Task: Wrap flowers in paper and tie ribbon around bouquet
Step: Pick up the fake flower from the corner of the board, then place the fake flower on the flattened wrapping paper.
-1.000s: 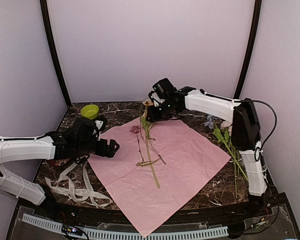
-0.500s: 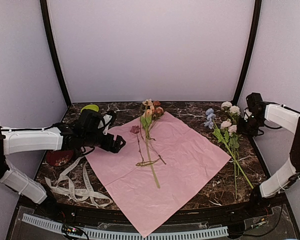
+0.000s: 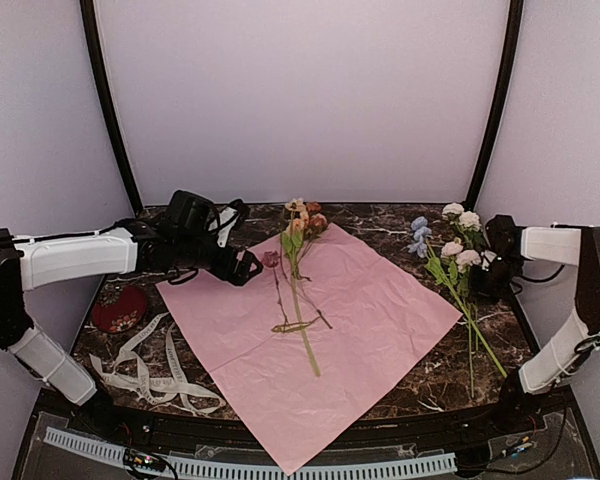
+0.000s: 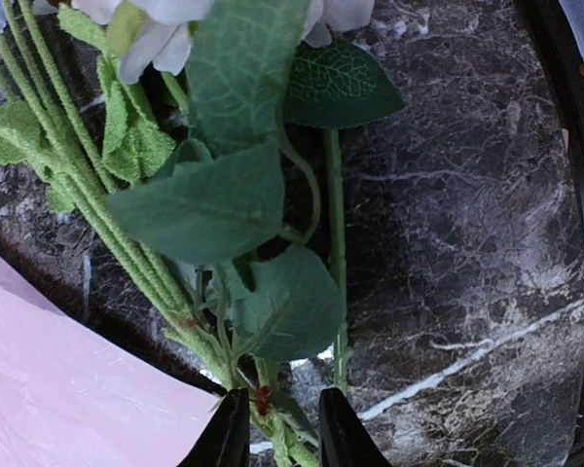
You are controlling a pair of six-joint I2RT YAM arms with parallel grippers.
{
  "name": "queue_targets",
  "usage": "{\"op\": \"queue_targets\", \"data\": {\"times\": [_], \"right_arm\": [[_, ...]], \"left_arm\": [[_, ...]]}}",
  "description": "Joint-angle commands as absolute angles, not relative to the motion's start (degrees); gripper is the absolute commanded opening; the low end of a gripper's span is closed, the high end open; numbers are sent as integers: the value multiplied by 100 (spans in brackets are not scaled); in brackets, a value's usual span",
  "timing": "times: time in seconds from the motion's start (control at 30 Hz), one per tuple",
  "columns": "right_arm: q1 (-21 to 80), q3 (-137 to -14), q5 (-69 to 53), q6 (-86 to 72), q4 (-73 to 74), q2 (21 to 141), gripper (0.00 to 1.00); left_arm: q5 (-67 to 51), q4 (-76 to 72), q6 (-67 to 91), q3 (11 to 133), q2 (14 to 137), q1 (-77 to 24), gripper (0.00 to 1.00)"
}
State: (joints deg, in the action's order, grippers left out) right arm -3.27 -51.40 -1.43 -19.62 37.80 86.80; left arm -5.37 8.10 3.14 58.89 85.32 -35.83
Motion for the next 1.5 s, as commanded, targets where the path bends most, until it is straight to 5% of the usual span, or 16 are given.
{"op": "queue_targets", "data": {"times": [0.0, 0.43, 0.67, 1.13, 1.3, 1.47], "right_arm": [[-291, -5082, 6, -2001, 3485, 8899, 23], [-249, -4869, -660, -1879, 3080, 9056, 24], [-237, -4852, -473, -1797, 3085, 8854, 0], [-239, -5900, 982, -1602, 4171, 7415, 0], [-187, -6203, 453, -1901, 3910, 6741, 0], [1333, -6273, -321, -3077, 2779, 6857, 0]], "left_arm": [[-741, 1086, 224, 5955, 8682, -3560, 99], [-651, 1042, 177, 5848, 8621, -3560, 99], [-604, 1047, 132, 5871, 8691, -3560, 99], [-648, 1021, 123, 5868, 8680, -3560, 99], [-745, 1043, 171, 5900, 8666, -3386, 99], [-865, 1052, 244, 5929, 8733, -3312, 99]]}}
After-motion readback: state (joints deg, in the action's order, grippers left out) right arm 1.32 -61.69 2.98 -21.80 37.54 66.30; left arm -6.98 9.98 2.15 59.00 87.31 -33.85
